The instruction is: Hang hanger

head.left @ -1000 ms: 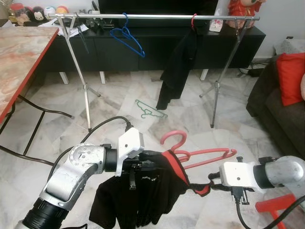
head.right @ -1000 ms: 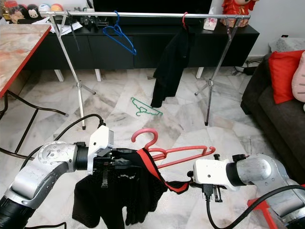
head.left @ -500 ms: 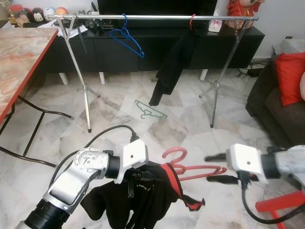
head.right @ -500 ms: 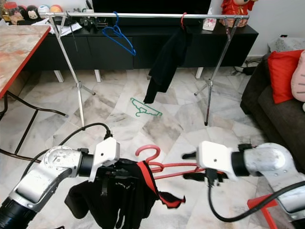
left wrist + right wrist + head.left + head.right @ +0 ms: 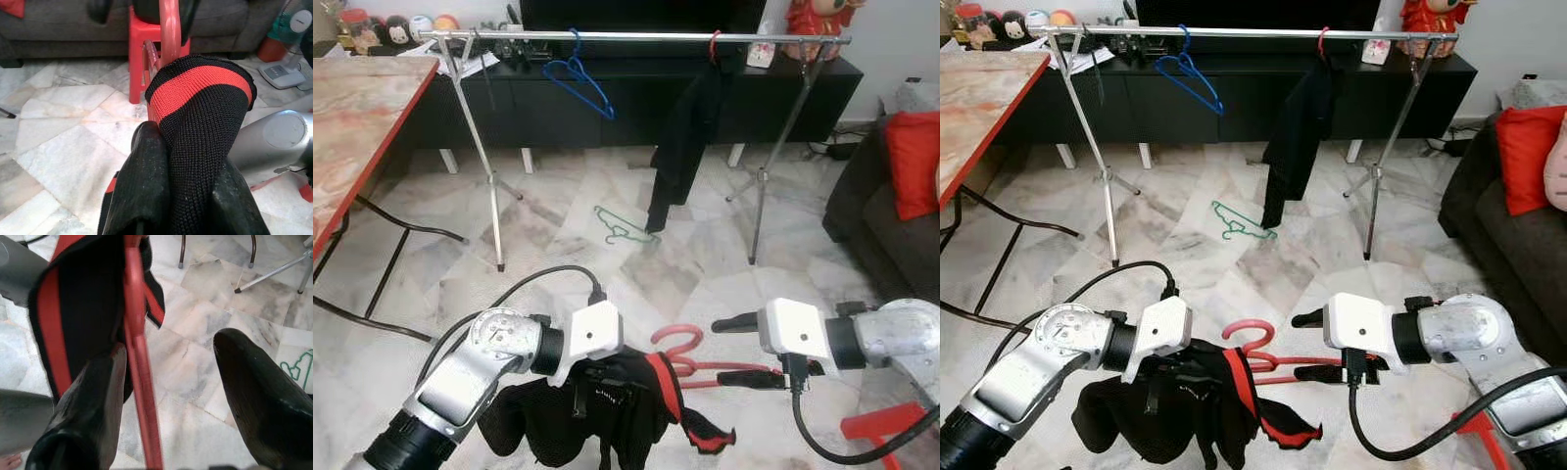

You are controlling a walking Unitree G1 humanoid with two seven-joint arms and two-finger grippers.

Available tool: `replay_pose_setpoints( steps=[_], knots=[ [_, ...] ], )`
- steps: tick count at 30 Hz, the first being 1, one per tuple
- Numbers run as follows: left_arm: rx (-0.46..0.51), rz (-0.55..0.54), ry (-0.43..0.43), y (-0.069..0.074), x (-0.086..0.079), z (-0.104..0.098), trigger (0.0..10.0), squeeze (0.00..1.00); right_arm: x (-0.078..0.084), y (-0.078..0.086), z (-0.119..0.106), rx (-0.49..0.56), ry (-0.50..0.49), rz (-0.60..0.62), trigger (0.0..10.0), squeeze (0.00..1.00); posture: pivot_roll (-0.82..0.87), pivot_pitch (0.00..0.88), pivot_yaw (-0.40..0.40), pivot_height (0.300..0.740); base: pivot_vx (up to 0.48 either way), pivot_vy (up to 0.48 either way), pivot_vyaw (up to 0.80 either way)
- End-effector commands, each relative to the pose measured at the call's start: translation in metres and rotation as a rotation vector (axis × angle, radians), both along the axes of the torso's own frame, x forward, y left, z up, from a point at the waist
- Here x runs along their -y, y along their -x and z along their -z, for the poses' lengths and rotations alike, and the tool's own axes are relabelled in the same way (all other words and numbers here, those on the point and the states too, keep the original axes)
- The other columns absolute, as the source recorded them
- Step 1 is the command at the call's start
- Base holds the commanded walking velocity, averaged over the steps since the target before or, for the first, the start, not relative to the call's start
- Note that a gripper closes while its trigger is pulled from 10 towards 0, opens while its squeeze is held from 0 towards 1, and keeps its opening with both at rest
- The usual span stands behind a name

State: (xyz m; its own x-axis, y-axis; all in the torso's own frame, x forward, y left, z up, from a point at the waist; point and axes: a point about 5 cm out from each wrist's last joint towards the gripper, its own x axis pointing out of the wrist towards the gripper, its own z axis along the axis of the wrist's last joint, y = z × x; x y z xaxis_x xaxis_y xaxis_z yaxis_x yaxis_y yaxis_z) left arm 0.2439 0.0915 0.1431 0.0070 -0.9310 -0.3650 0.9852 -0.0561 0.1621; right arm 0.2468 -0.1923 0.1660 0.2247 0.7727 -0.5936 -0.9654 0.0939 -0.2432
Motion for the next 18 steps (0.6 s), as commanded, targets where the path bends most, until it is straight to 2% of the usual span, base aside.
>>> replay_pose_setpoints(
  steps=[1,6,18],
  knots=[
    [0.052,0.051,0.012,0.004,0.006,-0.01,10.0,0.0,-0.004,-0.001,0.0,0.007,0.003,-0.025,10.0,0.0,-0.13,0.032,-0.06,0.74,0.0,0.0,0.0],
    [0.069,0.1,0.012,0.007,0.012,-0.015,10.0,0.0,-0.012,-0.002,0.002,-0.004,-0.006,-0.057,10.0,0.0,-0.13,0.032,-0.06,0.74,0.0,0.0,0.0],
    [0.093,0.12,0.03,0.004,0.024,-0.018,10.0,0.0,-0.019,0.008,0.01,-0.078,0.008,-0.111,10.0,0.0,-0.12,0.047,-0.063,0.74,0.0,0.0,0.0]
  ],
)
